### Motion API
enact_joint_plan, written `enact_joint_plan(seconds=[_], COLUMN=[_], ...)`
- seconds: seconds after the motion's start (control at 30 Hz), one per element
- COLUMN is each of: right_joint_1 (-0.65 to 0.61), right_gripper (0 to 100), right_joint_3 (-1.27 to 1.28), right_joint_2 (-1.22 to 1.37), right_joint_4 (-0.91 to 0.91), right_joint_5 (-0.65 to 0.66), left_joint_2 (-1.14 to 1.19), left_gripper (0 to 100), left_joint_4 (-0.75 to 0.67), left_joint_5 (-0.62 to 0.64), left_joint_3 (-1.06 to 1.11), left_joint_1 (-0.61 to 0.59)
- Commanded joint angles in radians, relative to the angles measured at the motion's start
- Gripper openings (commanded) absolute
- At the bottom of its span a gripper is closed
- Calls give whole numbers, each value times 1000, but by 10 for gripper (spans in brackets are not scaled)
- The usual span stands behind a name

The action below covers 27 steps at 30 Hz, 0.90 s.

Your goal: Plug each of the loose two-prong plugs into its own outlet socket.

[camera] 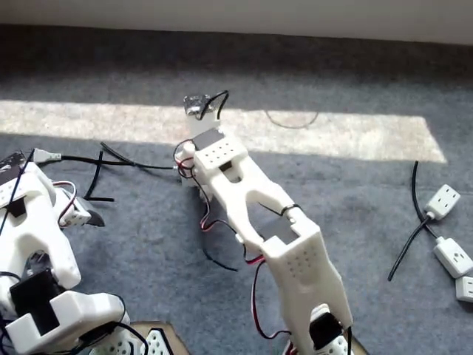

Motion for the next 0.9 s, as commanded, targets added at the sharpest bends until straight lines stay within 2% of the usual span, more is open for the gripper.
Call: enact_joint_plan(seconds=[0.0,0.33,0.53,0.87], right_joint_1=[4,41,81,85], right_gripper=[15,6,6,6], right_joint_3=[-59,-87,-82,-88], right_joint_2=[1,-2,-2,-31], right_joint_4=[1,-64,-124,-225], right_joint_5=[0,-29,-305,-554], left_joint_2=[-42,-42,-42,-42], left_gripper=[277,277,277,277], left_joint_4=[-6,-5,-6,-8], left_joint_5=[5,5,5,5], left_joint_3=[-2,-1,-1,-1], left_joint_1=[16,16,16,16])
